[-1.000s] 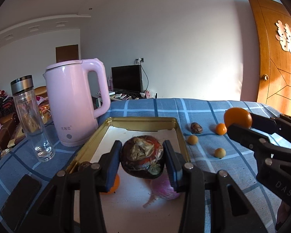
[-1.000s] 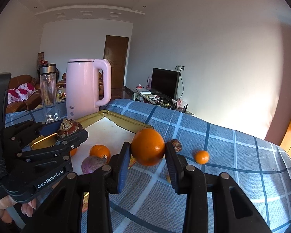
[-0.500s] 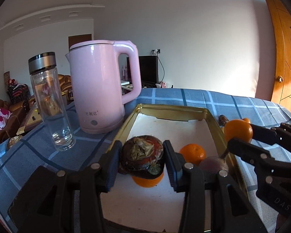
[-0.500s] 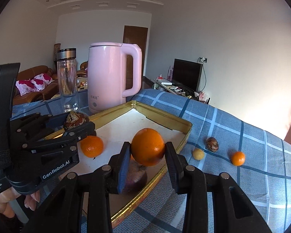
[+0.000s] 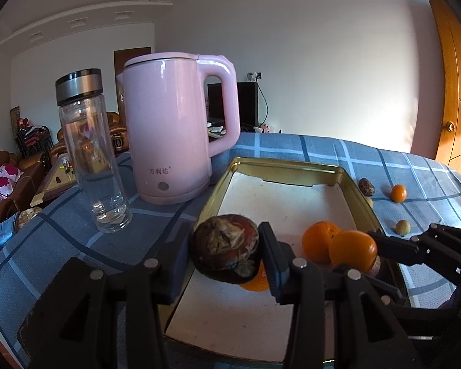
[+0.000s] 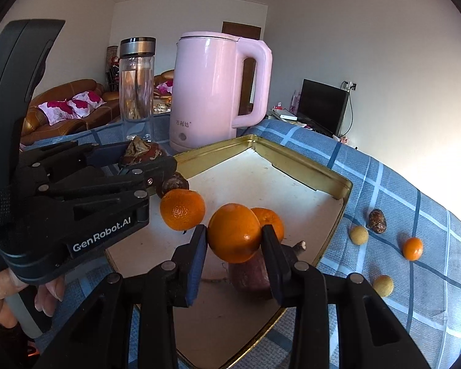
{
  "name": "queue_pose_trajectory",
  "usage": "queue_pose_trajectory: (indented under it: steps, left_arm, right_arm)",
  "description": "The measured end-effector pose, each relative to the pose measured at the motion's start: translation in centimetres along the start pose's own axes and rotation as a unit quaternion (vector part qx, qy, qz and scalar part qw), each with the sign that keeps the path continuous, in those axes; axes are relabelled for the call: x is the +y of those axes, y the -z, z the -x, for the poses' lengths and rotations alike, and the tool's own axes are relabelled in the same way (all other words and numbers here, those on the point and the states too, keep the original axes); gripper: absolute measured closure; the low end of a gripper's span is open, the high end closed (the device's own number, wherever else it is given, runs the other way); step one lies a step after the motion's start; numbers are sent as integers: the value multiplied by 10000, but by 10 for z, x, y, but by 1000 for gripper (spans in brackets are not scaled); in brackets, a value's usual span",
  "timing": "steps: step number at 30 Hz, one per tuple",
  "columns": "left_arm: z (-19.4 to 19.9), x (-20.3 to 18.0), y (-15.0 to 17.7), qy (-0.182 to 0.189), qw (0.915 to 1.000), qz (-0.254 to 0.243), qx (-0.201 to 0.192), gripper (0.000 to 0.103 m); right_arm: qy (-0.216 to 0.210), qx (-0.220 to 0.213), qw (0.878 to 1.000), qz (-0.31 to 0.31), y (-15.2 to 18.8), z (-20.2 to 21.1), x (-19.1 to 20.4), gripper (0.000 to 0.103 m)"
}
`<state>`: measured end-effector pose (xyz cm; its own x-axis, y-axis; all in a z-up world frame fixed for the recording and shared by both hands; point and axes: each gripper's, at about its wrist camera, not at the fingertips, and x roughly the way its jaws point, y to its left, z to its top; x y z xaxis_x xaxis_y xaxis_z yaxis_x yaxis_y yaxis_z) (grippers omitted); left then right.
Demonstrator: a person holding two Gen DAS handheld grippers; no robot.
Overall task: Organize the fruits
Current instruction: 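Lower and release the orange into the tray while the left tool releases the brown fruit, then grasp a small yellow fruit with the right tool while the left tool grasps a brown round fruit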
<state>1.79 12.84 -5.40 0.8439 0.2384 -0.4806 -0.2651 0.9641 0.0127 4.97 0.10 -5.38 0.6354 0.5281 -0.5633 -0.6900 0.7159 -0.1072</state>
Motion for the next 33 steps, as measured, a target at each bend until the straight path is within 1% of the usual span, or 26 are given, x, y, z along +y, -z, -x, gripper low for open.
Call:
queue_pose_trajectory:
  steps: [9,10,11,12,13,14,15,18,20,22,23,26,30,33]
  left_arm:
    - [3,-6,1,-106,9999,-119,-39,56]
    - [4,-6,1,-113,9999,-118,-45,54]
    - [5,-6,1,-122,9999,-110,-52,47]
    - [6,-6,2,-156,9998,-97,-67,43]
    - [8,-6,2,-201,9997,-81,-98,35]
    - [9,-6,2,-208,9997,-78,-126,33]
    - [10,-7,1,-195,9997,-85,-136,33]
    - [14,-10,0,-137,9998,-62,-160,30]
    - [18,-13,-2,-128,9997,-81,-211,25]
    - [23,-16,-5,-92,9996,-91,-264,21]
    - [25,-18,-7,-55,9996,-73,-282,17]
    - [33,-27,-14,34,9993,-116,-364,7]
    - [38,-45,-21,263,9986,-275,-365,4]
    - [39,-58,-26,366,9980,-387,-335,4]
  right_arm:
    - [-171,8,9998,-29,1,1,4,64]
    - [-190,-8,9998,-46,1,1,4,64]
    - [-205,-16,9998,-56,2,2,3,63]
    - [-199,-22,9998,-54,2,3,3,61]
    - [-153,-39,9999,-49,2,4,3,60]
    - [-126,-59,9999,-53,3,6,2,58]
    - [-123,-79,9999,-67,3,8,1,57]
    - [-41,-141,9998,-140,3,15,-8,56]
    - [44,-169,9997,-193,4,20,-17,55]
    - [235,-161,9994,-209,4,26,-29,56]
    - [360,-146,9990,-239,5,29,-37,56]
    - [727,-32,9960,-514,6,35,-70,56]
    - [1197,264,9886,-872,10,35,-118,56]
    - [1288,487,9836,-1163,15,29,-147,56]
